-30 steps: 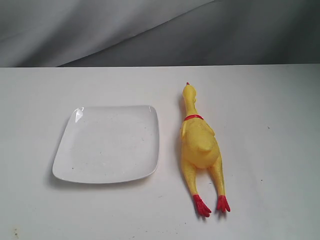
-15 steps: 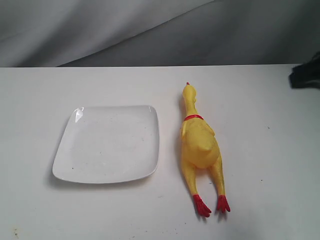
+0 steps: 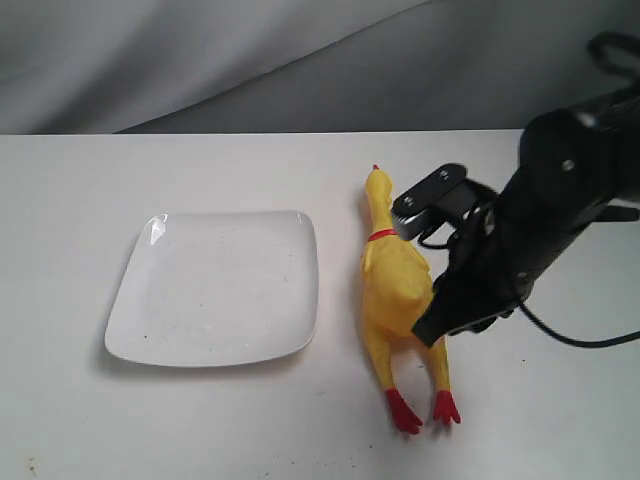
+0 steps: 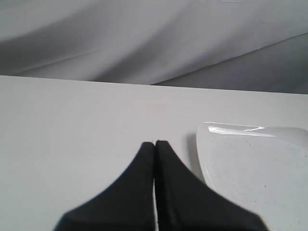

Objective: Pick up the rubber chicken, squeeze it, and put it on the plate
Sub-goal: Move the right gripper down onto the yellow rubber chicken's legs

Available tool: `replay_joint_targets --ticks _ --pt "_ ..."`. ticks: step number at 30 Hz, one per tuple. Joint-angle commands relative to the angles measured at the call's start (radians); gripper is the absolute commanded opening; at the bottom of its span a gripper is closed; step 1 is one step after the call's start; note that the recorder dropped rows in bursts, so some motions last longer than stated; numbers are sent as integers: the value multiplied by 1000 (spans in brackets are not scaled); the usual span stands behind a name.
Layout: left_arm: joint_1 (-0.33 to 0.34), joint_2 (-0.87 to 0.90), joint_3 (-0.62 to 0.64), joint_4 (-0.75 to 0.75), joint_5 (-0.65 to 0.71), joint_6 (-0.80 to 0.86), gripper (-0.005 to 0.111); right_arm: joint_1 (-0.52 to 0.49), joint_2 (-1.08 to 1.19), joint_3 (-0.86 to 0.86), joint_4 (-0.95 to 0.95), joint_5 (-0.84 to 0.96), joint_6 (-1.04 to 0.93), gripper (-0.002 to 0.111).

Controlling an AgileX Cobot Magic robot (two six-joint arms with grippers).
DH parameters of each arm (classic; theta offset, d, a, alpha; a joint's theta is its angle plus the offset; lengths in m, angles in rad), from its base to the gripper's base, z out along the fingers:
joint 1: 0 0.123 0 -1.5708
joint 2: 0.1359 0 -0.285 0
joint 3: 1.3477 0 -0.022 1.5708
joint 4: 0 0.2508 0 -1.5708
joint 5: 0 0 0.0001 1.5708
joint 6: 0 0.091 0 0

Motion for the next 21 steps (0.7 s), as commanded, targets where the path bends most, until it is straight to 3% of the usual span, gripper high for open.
replay_joint_targets --ticks 1,14,18,21 --pt "0 -4 5 -8 -2 -2 1 34 86 -5 -22 -62 12 54" --pt "0 -4 5 -8 -2 -2 1 34 194 -5 -15 -155 66 54" --pt "0 -4 5 -8 -2 -2 1 34 225 -5 -15 -160 68 44" --pt "0 -4 5 -8 -2 -2 1 34 227 -5 -24 -160 68 28"
